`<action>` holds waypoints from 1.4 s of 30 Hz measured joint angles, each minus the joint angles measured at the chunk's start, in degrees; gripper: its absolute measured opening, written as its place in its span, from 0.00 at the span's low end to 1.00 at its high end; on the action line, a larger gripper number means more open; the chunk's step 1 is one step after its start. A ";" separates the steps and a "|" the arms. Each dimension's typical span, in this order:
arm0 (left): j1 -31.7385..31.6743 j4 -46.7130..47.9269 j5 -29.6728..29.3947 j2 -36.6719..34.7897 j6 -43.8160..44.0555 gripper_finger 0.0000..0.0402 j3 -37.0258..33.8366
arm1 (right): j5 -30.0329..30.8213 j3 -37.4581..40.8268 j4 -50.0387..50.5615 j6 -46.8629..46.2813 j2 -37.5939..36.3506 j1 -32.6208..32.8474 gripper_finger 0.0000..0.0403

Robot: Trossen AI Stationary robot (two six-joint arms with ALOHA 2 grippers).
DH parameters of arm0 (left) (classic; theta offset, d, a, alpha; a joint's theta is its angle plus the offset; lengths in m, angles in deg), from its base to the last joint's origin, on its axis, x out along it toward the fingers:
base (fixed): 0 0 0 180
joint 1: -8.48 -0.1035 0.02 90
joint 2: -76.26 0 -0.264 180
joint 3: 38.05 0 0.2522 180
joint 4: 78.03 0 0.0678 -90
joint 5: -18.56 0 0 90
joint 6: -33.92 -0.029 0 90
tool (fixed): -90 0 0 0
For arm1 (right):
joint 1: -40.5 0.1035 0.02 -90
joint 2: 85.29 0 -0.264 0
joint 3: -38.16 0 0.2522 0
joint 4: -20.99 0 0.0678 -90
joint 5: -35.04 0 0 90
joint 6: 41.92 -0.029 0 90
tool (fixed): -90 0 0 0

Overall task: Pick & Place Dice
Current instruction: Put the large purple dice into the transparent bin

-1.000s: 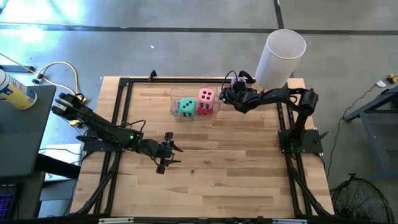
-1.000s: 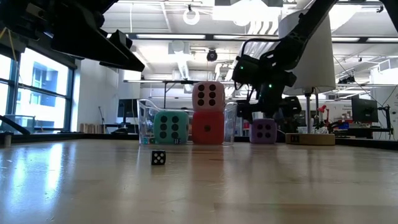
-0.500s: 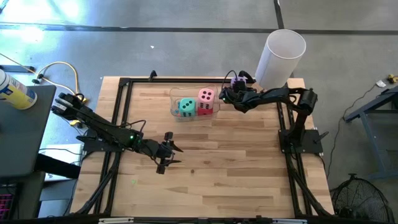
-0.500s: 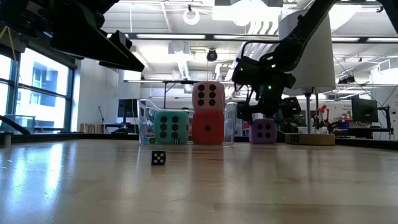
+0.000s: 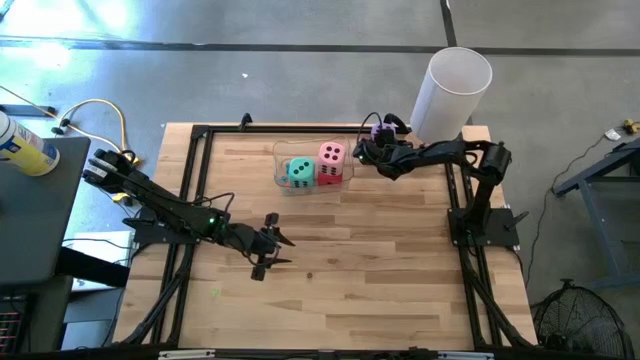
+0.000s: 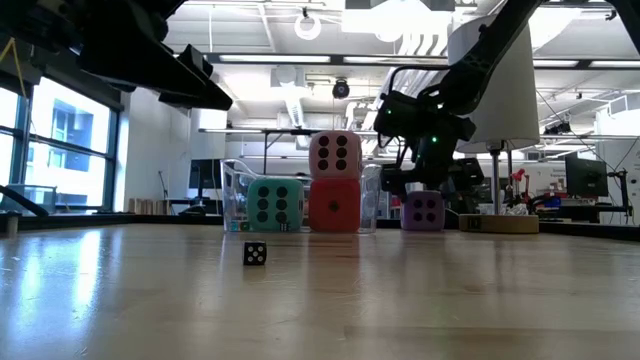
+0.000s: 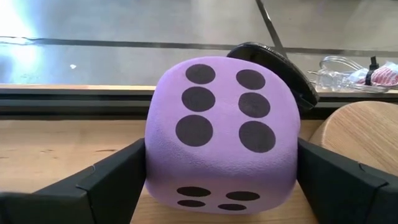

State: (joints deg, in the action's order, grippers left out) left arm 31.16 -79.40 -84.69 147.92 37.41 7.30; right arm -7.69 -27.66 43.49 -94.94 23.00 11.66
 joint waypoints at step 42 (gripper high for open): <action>0.00 -1.64 0.01 0.00 -0.16 0.50 0.02 | 3.44 0.57 5.24 2.26 -10.92 13.73 0.91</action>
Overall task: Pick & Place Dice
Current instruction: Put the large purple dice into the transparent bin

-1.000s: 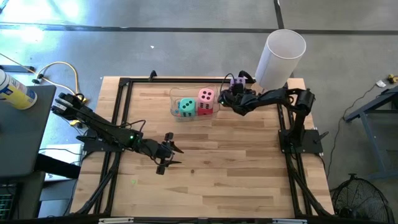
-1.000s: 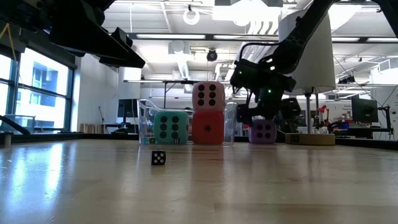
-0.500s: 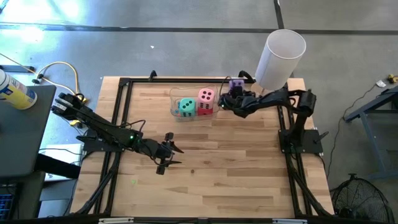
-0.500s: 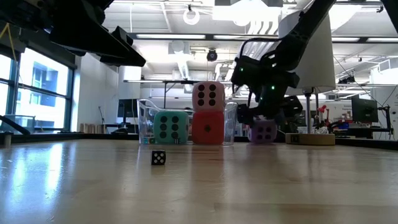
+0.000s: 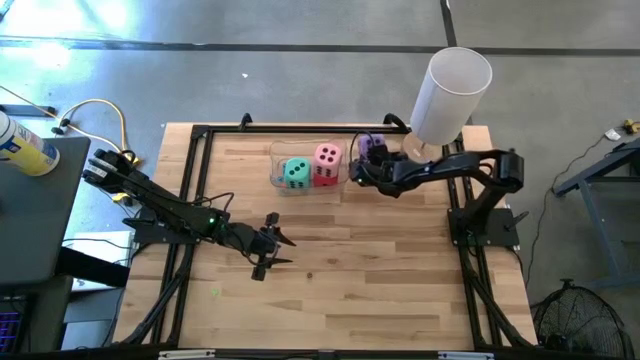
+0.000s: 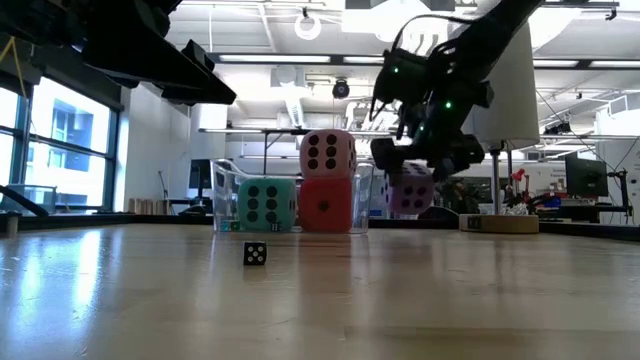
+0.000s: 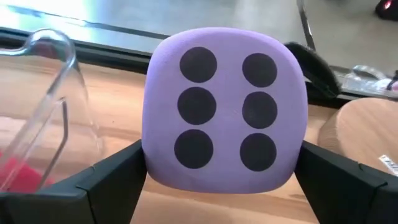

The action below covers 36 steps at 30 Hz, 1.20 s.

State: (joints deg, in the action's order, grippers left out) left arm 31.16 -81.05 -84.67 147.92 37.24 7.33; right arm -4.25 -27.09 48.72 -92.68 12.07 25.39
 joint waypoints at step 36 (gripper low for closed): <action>-1.10 9.03 0.68 -13.65 13.83 0.50 0.00 | 8.95 -0.21 -29.95 35.42 -19.04 26.20 0.91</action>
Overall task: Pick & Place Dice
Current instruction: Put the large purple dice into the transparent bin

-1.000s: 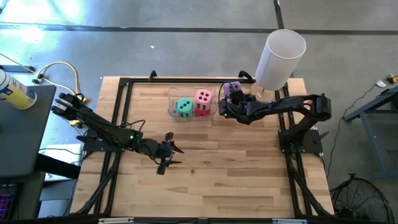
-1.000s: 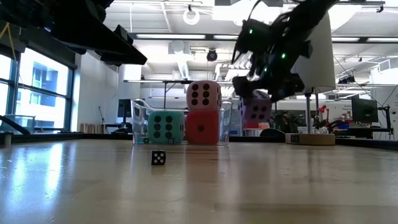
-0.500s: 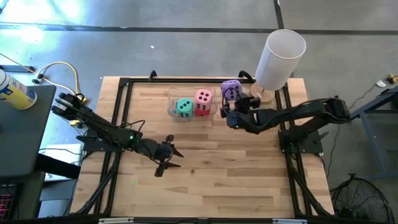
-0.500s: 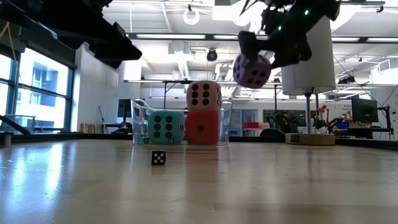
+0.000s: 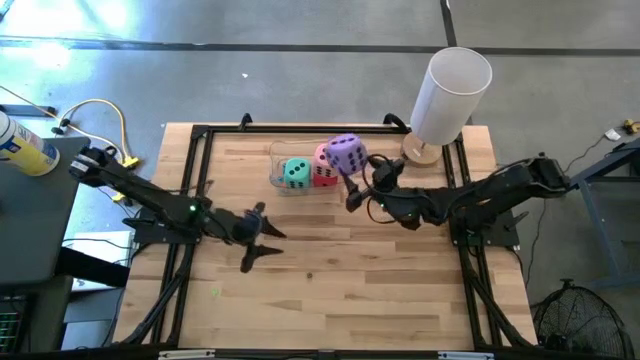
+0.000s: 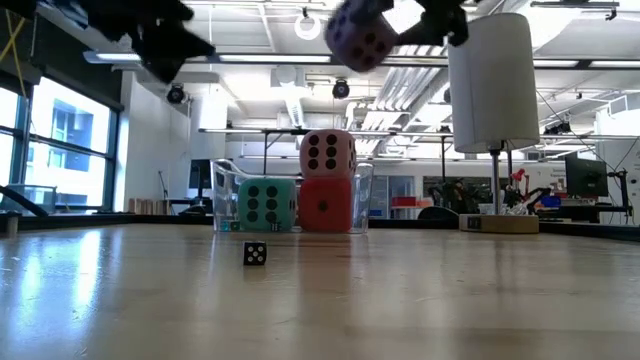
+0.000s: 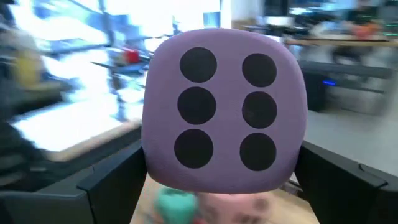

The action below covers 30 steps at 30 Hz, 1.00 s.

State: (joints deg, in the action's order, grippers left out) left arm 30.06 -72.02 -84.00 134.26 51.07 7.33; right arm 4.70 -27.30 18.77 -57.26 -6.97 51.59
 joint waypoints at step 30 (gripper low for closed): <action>-35.04 -22.72 16.73 -1.01 -15.65 0.50 1.97 | -20.26 -21.58 8.47 -1.82 24.96 -10.93 0.91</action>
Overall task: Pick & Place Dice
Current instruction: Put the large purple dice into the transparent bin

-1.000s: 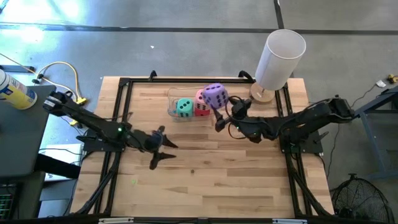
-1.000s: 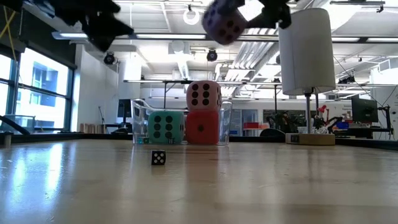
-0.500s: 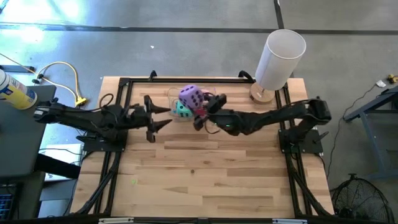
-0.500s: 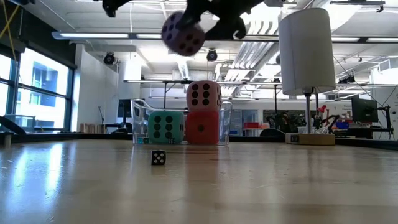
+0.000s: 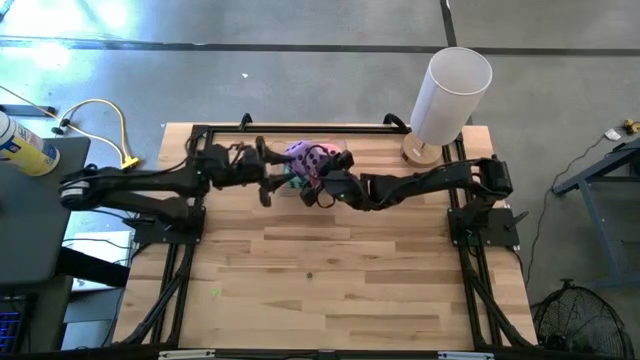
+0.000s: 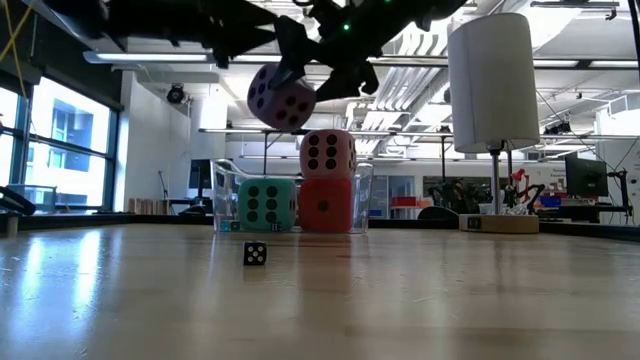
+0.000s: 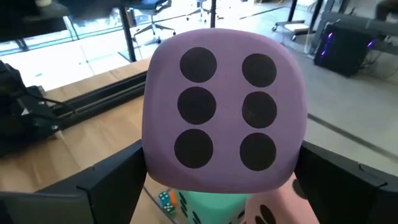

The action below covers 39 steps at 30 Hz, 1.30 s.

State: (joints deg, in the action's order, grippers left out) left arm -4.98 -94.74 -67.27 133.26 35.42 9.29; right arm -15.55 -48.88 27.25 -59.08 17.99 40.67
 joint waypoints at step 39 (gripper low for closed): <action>-10.92 4.66 1.53 12.04 5.10 0.50 0.04 | -6.95 0.09 2.25 -2.01 1.44 -3.67 0.91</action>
State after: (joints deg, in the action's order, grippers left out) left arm -15.90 -90.08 -65.74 145.30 40.52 9.34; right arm -22.50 -48.79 29.50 -61.09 19.43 37.00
